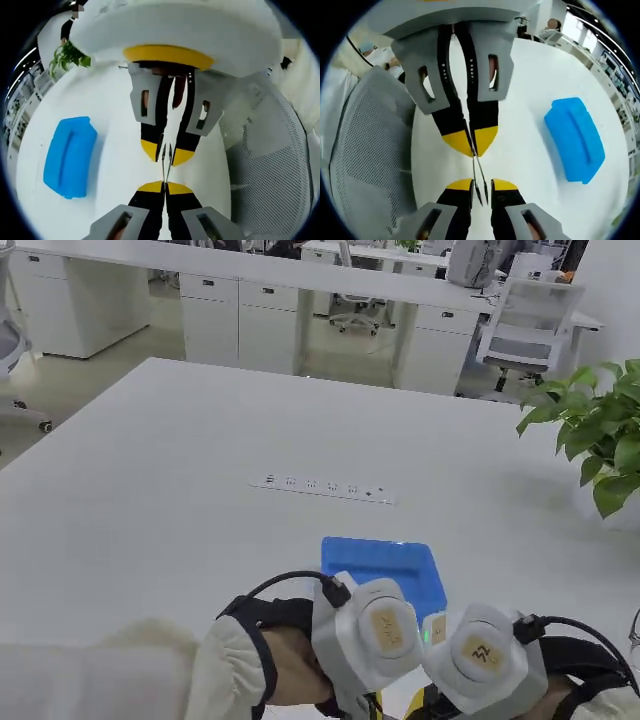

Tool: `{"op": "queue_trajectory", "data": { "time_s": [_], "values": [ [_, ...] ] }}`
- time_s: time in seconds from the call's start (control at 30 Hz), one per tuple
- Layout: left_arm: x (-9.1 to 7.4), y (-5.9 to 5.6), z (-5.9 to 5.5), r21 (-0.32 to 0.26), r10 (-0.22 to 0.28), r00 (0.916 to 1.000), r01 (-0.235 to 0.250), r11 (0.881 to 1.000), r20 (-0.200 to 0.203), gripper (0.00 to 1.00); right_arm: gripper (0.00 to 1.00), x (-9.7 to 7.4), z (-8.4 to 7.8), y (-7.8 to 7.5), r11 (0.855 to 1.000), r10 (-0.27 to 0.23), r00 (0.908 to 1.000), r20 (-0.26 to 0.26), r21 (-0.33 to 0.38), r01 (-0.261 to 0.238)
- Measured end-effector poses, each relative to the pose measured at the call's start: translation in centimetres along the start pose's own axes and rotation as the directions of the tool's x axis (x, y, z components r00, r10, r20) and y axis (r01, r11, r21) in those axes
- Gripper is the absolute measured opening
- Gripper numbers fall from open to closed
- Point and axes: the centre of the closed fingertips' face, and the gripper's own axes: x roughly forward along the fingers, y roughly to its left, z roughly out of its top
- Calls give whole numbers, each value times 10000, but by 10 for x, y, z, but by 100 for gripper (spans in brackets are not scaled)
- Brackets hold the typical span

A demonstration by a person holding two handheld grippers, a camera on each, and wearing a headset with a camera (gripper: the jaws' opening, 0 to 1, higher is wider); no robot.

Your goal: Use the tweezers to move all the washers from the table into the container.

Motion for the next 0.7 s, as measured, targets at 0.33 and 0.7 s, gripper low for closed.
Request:
{"op": "queue_trajectory", "data": {
  "time_s": [0.33,0.7],
  "values": [
    [21,10,-9,-885,122,9998,-110,9960,128,0,15,0,-14,-10,9816,-739,9929,930,1823,560],
    [34,18,-17,-1207,348,9990,-380,9920,-279,0,24,-53,-18,5,8932,-2574,9310,2587,4313,1271]
  ]
}}
